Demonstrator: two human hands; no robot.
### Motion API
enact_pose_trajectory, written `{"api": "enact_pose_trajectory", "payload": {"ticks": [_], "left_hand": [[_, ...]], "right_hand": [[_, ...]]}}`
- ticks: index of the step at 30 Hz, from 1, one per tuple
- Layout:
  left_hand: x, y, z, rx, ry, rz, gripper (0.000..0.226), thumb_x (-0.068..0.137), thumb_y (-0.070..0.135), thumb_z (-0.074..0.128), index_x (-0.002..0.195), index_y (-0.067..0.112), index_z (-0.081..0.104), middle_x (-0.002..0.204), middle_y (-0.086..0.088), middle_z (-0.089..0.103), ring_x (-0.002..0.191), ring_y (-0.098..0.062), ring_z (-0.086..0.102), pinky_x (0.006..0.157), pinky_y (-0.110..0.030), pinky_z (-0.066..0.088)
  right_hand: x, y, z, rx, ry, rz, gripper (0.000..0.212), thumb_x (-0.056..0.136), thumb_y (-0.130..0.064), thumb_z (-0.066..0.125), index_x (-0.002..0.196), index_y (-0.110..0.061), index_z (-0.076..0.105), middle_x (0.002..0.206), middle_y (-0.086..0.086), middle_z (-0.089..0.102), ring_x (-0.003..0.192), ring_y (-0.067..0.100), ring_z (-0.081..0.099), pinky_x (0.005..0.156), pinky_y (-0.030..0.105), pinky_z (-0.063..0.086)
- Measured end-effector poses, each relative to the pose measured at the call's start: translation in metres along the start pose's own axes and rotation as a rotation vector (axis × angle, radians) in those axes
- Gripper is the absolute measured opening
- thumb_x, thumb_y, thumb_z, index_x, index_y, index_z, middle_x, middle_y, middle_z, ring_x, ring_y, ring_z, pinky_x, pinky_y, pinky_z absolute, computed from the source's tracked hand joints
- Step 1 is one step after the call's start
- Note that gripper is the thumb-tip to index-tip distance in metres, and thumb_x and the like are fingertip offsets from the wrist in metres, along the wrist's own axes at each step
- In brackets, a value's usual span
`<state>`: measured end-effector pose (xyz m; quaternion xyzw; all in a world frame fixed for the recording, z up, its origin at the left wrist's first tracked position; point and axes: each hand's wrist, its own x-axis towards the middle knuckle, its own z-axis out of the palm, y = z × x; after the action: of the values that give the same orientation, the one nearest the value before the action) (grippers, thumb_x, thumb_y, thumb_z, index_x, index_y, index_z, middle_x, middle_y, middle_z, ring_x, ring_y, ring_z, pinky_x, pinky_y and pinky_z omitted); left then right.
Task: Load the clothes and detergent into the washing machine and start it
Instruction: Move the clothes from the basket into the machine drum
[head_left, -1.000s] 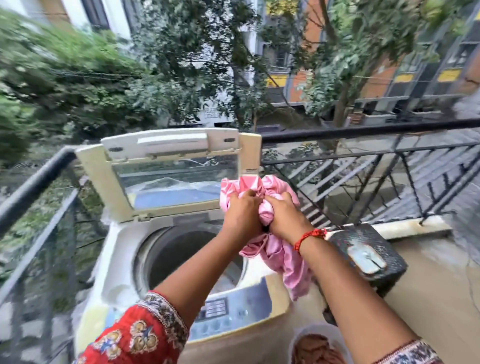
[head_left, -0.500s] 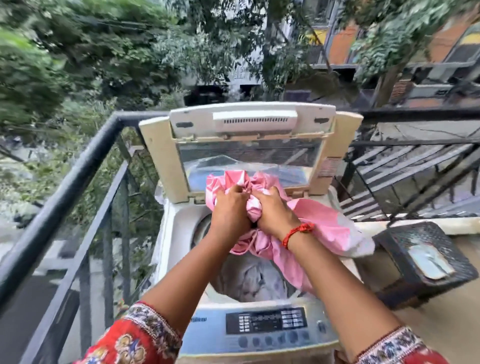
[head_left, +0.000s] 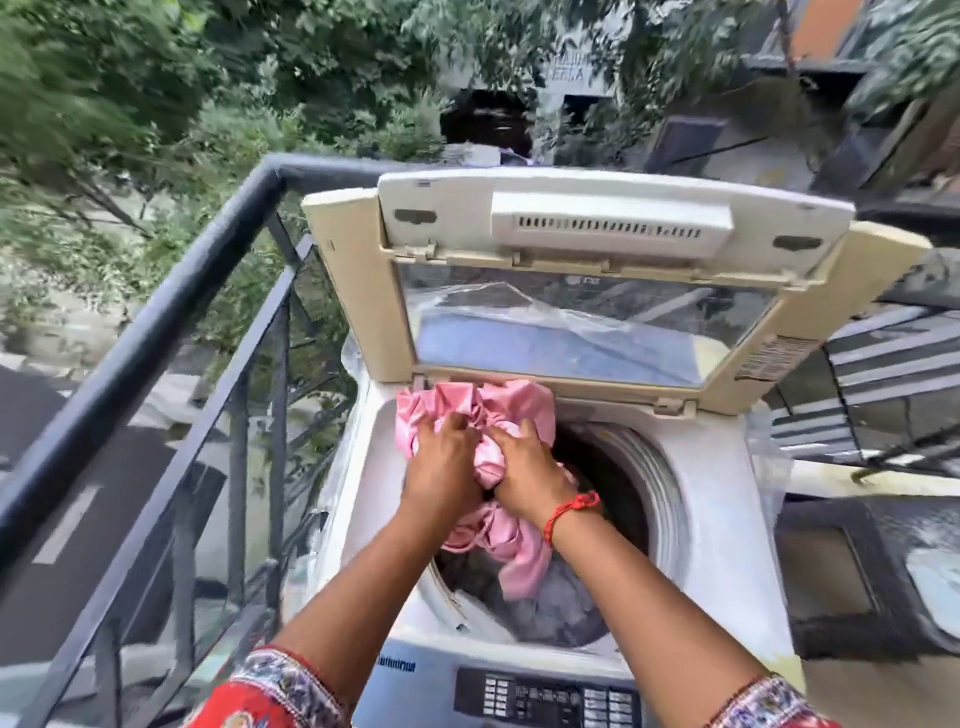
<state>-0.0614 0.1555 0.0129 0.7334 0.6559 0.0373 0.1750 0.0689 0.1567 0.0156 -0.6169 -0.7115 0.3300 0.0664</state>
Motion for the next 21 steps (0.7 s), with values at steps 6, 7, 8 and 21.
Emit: {"api": "enact_pose_trajectory", "payload": {"ticks": [6,7,8,21], "left_hand": [[0.000,0.011,0.042,-0.061,-0.030,-0.050,0.059,0.065,0.021,0.064,0.124,0.021,0.060,0.130,-0.007,0.053,0.120,-0.041,0.044,0.109,-0.051,0.033],[0.000,0.012,0.048,-0.057,-0.032,-0.046,0.060,0.065,0.023,0.064,0.125,0.022,0.059,0.130,-0.007,0.053,0.119,-0.039,0.045,0.110,-0.051,0.031],[0.001,0.014,0.054,-0.052,-0.037,-0.042,0.061,0.065,0.026,0.064,0.126,0.023,0.059,0.131,-0.008,0.053,0.118,-0.037,0.047,0.112,-0.051,0.028],[0.008,0.017,0.090,-0.088,-0.254,-0.089,0.101,0.067,0.038,0.083,0.148,0.026,0.026,0.161,-0.005,0.011,0.148,-0.030,0.008,0.111,-0.057,0.030]], "right_hand": [[0.003,0.036,0.011,-0.084,-0.063,0.035,0.059,0.079,-0.006,0.053,0.133,-0.029,0.049,0.123,0.012,0.038,0.106,0.047,0.051,0.091,0.044,0.045],[0.003,0.042,0.013,-0.096,-0.074,0.033,0.059,0.079,-0.007,0.054,0.134,-0.029,0.048,0.124,0.012,0.038,0.107,0.047,0.050,0.092,0.044,0.044],[0.002,0.048,0.015,-0.104,-0.082,0.031,0.058,0.079,-0.008,0.054,0.134,-0.028,0.048,0.124,0.013,0.038,0.108,0.046,0.049,0.094,0.043,0.043],[0.001,0.087,0.022,-0.169,-0.164,0.028,0.096,0.064,-0.040,0.086,0.142,-0.039,0.029,0.160,0.009,-0.001,0.143,0.044,0.015,0.111,0.051,0.033]]}}
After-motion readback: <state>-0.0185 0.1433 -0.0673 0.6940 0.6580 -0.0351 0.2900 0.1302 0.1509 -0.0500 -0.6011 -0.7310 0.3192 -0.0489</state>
